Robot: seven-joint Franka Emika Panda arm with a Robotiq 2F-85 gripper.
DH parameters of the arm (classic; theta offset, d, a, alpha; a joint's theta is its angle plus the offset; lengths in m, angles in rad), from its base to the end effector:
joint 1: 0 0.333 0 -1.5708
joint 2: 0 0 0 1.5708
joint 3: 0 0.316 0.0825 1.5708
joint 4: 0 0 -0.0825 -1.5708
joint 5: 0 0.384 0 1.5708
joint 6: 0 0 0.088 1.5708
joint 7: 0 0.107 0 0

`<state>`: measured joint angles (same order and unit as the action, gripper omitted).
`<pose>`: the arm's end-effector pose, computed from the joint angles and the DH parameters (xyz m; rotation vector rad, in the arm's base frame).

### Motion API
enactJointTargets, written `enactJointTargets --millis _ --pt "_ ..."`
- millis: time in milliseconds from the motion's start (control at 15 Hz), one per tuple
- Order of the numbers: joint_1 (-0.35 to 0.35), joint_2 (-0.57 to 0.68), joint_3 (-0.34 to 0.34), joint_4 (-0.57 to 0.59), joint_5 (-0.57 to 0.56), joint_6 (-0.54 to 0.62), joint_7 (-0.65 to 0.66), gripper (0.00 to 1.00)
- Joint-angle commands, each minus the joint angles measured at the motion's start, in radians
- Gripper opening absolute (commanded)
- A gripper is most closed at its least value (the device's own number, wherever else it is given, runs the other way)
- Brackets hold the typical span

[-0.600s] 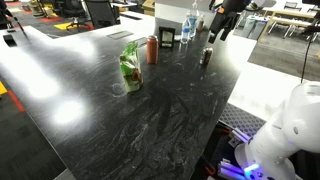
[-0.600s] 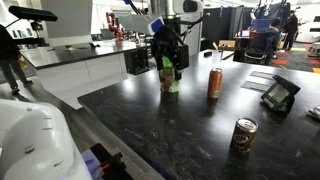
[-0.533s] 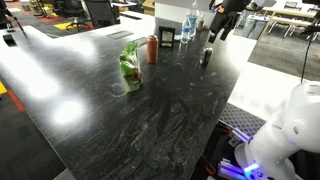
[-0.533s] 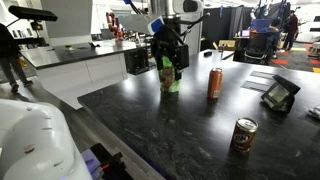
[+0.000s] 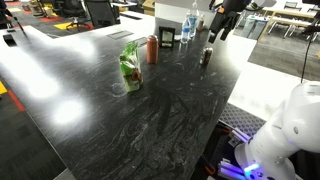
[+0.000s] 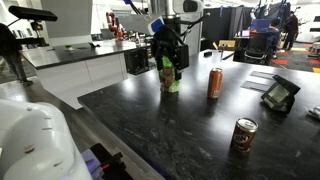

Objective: Move the green bag forward

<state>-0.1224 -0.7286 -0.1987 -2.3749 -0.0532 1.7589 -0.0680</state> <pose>0.3198 -0.1272 0.5746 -3.0603 0.3117 -0.1769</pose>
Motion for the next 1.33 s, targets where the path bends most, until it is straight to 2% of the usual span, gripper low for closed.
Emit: enactJointTargets --millis 0,733,933,1267 --pt "-0.01 0.002 0.007 0.002 0.006 -0.001 -0.006 1.0" --pt "-0.01 0.002 0.007 0.002 0.006 -0.001 -0.006 1.0" --pt "0.004 0.055 -0.009 0.034 0.037 0.051 -0.013 1.0" --pt "0.028 0.212 0.012 0.152 0.171 0.168 0.087 1.0"
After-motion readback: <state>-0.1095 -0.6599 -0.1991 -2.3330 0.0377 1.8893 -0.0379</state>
